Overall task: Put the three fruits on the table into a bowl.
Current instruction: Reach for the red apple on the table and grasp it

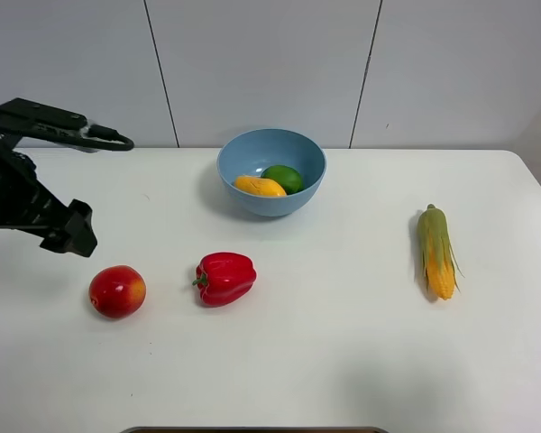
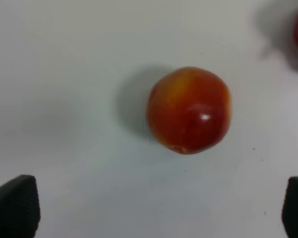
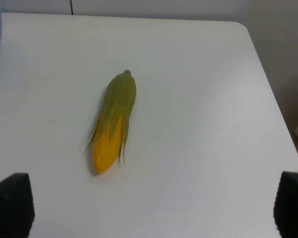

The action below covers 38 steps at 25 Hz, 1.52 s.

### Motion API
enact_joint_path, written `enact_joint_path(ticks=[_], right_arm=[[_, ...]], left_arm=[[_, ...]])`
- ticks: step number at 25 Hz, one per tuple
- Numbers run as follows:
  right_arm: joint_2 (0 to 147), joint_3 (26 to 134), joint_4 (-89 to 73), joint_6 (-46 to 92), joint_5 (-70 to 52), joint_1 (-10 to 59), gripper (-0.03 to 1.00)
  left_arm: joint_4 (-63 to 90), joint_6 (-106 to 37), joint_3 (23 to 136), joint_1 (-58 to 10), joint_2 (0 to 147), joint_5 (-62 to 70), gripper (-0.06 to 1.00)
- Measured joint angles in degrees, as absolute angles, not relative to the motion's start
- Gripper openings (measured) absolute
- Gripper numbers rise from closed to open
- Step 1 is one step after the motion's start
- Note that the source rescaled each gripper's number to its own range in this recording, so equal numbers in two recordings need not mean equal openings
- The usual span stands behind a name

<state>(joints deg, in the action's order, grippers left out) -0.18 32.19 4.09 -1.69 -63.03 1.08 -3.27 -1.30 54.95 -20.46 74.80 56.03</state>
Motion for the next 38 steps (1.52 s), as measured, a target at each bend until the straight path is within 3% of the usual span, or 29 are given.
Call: enact_joint_path(ticks=[38], right_arm=[[-0.18,32.19,4.09,-1.69,-63.03,1.08,0.93]], left_arm=[[-0.48,-0.61,46.51,-21.7,91.55,37.85,1.0]])
